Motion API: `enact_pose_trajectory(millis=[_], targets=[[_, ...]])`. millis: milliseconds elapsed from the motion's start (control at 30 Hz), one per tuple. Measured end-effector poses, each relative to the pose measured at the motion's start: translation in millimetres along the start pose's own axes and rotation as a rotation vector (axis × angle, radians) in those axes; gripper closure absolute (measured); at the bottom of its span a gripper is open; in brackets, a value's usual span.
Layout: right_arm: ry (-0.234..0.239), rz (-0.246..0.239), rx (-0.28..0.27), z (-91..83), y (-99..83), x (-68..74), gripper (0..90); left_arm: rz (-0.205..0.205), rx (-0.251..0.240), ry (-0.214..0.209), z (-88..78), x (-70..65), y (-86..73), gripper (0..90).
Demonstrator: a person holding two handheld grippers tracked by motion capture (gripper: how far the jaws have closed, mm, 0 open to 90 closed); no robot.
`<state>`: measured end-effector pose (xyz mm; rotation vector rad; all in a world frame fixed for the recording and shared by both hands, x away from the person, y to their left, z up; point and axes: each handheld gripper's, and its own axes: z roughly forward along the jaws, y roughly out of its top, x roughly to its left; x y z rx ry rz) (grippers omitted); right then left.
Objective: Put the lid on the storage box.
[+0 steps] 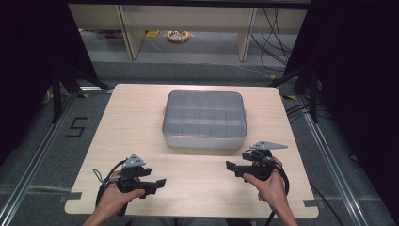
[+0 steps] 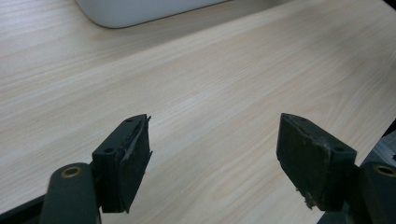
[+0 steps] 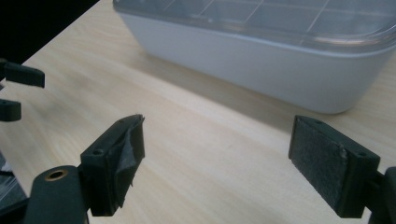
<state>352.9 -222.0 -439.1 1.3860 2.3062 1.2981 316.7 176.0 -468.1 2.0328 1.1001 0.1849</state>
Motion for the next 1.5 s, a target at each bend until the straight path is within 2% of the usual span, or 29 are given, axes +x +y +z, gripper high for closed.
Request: enact_pose_trajectory(millis=[67, 233, 267, 300, 333, 367, 467, 500, 567, 600, 633, 667, 700, 733, 767, 833, 867, 900, 933, 967, 1000, 1033, 1067, 1100, 1133, 1200, 1333, 1467, 1500], targets=[[0.023, -0.004, 0.006, 1.4, -8.1, 2.6, 19.5, -0.010, 0.007, 0.007, -3.3, 1.1, -7.8, 25.6], [0.031, -0.009, 0.015, 2.5, -20.8, 3.4, 19.6, -0.009, 0.004, 0.027, -6.1, -0.1, -19.3, 25.6], [0.031, 0.034, 0.021, 1.9, -24.5, 6.8, 19.6, -0.015, -0.001, 0.017, -6.0, -1.1, -22.3, 25.6], [0.026, 0.002, 0.024, 3.0, -27.9, 3.7, 19.6, -0.010, 0.002, 0.029, -6.1, -1.6, -24.1, 25.5], [0.027, -0.005, 0.030, 2.5, -29.8, 3.4, 19.7, -0.006, 0.006, 0.034, -6.8, -2.9, -26.9, 25.5], [0.035, -0.011, 0.025, 3.4, -33.5, 3.5, 19.9, 0.014, 0.012, 0.033, -7.7, -2.6, -28.4, 25.5], [0.033, -0.013, 0.036, 4.1, -40.4, 5.0, 19.9, -0.005, 0.007, 0.043, -7.7, -5.2, -35.2, 25.2], [0.031, -0.017, 0.034, 3.8, -42.8, 6.0, 19.8, 0.018, 0.025, 0.046, -8.8, -5.0, -38.1, 25.0], [0.043, -0.020, 0.045, 4.6, -47.6, 8.0, 19.8, 0.025, 0.039, 0.066, -8.3, -7.3, -42.1, 24.9], [0.035, -0.018, 0.049, 3.9, -50.0, 9.7, 19.8, 0.051, 0.047, 0.067, -9.1, -7.4, -44.5, 24.9], [0.034, -0.041, 0.053, 5.4, -55.3, 10.4, 19.7, 0.040, 0.045, 0.077, -9.0, -10.0, -47.0, 24.7], [0.034, -0.041, 0.053, 5.4, -55.3, 10.4, 19.7, 0.033, 0.036, 0.081, -8.2, -10.9, -48.3, 24.7], [0.037, -0.044, 0.065, 4.9, -59.3, 11.9, 19.6, 0.042, 0.043, 0.072, -9.7, -11.3, -49.5, 24.5], [0.037, -0.044, 0.065, 4.9, -59.3, 11.9, 19.6, 0.075, 0.060, 0.077, -11.6, -10.8, -49.9, 24.5], [0.038, -0.054, 0.070, 5.4, -61.5, 12.3, 19.6, 0.073, 0.051, 0.083, -11.9, -12.3, -51.2, 24.4], [0.027, -0.046, 0.092, 5.7, -67.0, 14.7, 19.6, 0.096, 0.063, 0.091, -13.2, -12.8, -52.9, 23.8], [0.036, -0.054, 0.099, 6.0, -69.2, 15.5, 19.7, 0.105, 0.071, 0.101, -13.1, -12.8, -53.6, 23.2], [0.028, -0.065, 0.088, 6.6, -71.4, 16.2, 19.7, 0.099, 0.062, 0.109, -12.5, -15.3, -55.1, 22.5], [0.009, -0.075, 0.105, 6.1, -74.5, 18.3, 19.5, 0.122, 0.086, 0.113, -13.3, -15.3, -55.7, 21.5], [0.015, -0.075, 0.103, 7.4, -77.2, 20.4, 19.3, 0.129, 0.088, 0.111, -12.7, -16.3, -56.7, 21.0], [0.027, -0.090, 0.112, 7.0, -79.4, 23.4, 19.3, 0.115, 0.084, 0.106, -11.6, -17.7, -57.8, 20.2], [0.027, -0.090, 0.112, 7.0, -79.4, 23.4, 19.3, 0.120, 0.084, 0.120, -11.0, -18.3, -57.7, 20.2], [0.033, -0.091, 0.105, 7.2, -80.1, 24.7, 19.3, 0.108, 0.061, 0.113, -10.3, -19.9, -57.9, 19.9], [0.015, -0.087, 0.113, 6.1, -80.4, 26.9, 19.2, 0.145, 0.085, 0.116, -12.6, -18.1, -56.8, 19.9], [0.020, -0.102, 0.111, 5.8, -80.6, 27.1, 19.3, 0.148, 0.084, 0.120, -12.6, -17.8, -56.6, 19.8], [0.011, -0.102, 0.109, 5.6, -81.0, 27.6, 19.3, 0.133, 0.069, 0.116, -12.5, -18.2, -56.7, 19.8], [0.019, -0.100, 0.101, 6.6, -81.0, 25.7, 19.2, 0.134, 0.075, 0.114, -12.7, -17.5, -56.3, 19.9], [0.017, -0.080, 0.119, 6.0, -80.9, 25.8, 19.2, 0.136, 0.073, 0.116, -12.1, -17.6, -56.6, 19.9], [0.020, -0.095, 0.108, 6.4, -80.9, 24.7, 19.2, 0.137, 0.077, 0.118, -12.2, -17.5, -56.4, 19.9]])
